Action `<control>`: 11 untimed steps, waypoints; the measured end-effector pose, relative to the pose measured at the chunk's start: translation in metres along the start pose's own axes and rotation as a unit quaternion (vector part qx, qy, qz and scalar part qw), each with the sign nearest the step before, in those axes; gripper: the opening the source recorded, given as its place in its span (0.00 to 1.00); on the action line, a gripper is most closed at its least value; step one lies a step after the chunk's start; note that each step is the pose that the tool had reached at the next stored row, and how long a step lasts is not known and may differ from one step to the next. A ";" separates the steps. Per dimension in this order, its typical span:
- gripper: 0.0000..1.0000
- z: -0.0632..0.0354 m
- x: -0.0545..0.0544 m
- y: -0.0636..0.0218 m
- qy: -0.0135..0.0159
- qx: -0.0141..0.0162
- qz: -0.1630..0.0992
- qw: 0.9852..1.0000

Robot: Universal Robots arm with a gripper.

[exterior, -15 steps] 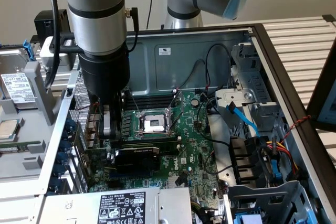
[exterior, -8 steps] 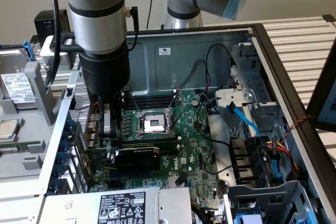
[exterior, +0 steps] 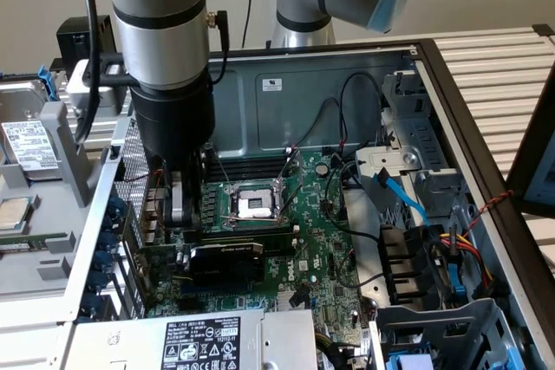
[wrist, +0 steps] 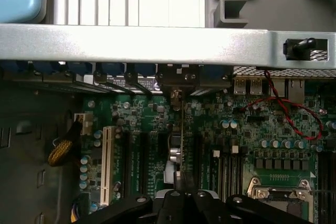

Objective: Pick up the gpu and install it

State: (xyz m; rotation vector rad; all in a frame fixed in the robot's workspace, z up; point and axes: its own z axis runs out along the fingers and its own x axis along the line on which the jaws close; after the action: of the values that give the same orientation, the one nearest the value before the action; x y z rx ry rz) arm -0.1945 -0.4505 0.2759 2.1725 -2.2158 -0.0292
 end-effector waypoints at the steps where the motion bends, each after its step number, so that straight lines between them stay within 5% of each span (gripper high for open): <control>1: 0.11 0.0003 0.000 0.0008 0.000 0.001 0.000 1.000; 11: 0.11 0.0016 0.000 0.0012 0.000 0.007 0.000 1.000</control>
State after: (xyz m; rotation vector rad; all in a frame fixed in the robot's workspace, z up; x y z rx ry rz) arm -0.1958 -0.4505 0.2743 2.1794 -2.2229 -0.0141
